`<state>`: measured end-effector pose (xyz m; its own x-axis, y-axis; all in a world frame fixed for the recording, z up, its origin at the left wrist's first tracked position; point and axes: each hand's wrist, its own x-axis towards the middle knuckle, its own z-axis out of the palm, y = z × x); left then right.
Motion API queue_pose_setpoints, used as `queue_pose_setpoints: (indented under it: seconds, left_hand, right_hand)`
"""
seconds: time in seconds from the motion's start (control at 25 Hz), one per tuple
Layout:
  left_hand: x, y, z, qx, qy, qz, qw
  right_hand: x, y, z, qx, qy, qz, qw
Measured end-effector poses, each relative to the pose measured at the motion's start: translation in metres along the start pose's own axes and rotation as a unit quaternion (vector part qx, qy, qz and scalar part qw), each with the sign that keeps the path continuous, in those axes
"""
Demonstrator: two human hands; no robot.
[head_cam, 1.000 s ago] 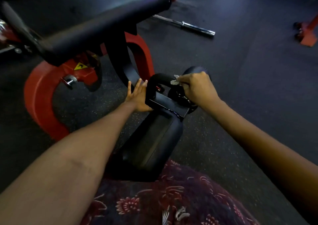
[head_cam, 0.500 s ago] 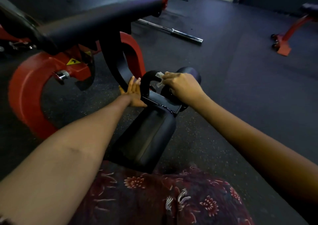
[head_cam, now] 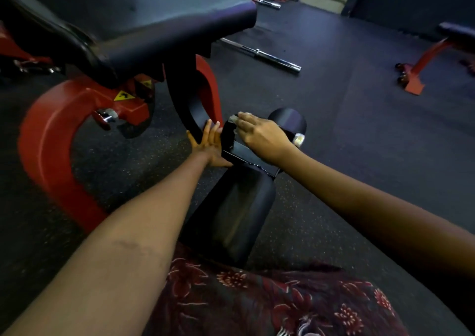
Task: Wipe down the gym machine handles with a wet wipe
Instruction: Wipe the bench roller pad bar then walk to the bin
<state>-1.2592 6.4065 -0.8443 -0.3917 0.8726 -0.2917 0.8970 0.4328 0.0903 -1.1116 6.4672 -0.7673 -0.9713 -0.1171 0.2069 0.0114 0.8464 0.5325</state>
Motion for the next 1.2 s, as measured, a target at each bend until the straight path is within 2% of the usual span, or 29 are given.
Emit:
queue_pose_setpoints:
  seconds: [0.08,0.28,0.36,0.48,0.64,0.72,0.8,0.84,0.88,1.0,1.08,1.2]
  left_hand:
    - [0.001,0.0,0.0,0.001,0.002,0.001,1.0]
    - [0.0,-0.002,0.003,-0.014,0.007,-0.005,1.0]
    - [0.001,-0.002,0.005,-0.019,0.009,-0.005,1.0]
    - [0.002,-0.001,0.005,-0.019,0.009,-0.015,1.0]
    - [0.003,0.0,0.007,-0.019,0.02,-0.011,1.0]
    - [0.004,0.0,0.007,-0.026,0.026,-0.008,0.999]
    - [0.004,0.0,0.008,-0.036,0.032,-0.009,0.999]
    - [0.003,0.0,0.008,-0.038,0.034,-0.011,0.999]
    - [0.003,0.001,0.008,-0.038,0.034,-0.012,0.999]
    - [0.001,0.003,0.006,-0.023,0.021,-0.021,0.999]
    - [0.001,0.005,0.003,-0.01,0.003,-0.032,0.999]
    - [0.0,0.007,-0.001,-0.002,-0.02,-0.039,0.999]
  right_hand:
    - [0.004,0.001,-0.002,-0.001,-0.015,-0.015,1.0]
    - [-0.06,0.011,-0.001,-0.074,0.084,-0.039,0.993]
    - [-0.068,0.012,0.0,-0.097,0.081,-0.058,0.99]
    - [-0.034,0.015,0.002,-0.135,0.039,-0.064,0.988]
    - [0.017,0.002,-0.002,-0.022,0.004,-0.042,0.999]
    - [0.02,0.001,-0.012,0.049,-0.011,0.037,0.998]
    - [0.003,0.007,-0.02,0.091,-0.093,0.12,0.984]
    - [-0.012,0.012,-0.022,0.122,-0.101,0.146,0.977]
    - [-0.028,0.016,-0.025,0.145,-0.08,0.16,0.973]
    - [-0.067,0.026,-0.024,0.216,0.068,0.2,0.953]
    - [-0.068,0.029,-0.019,0.245,0.088,0.211,0.942]
    - [-0.033,0.032,-0.02,0.285,0.069,0.236,0.926]
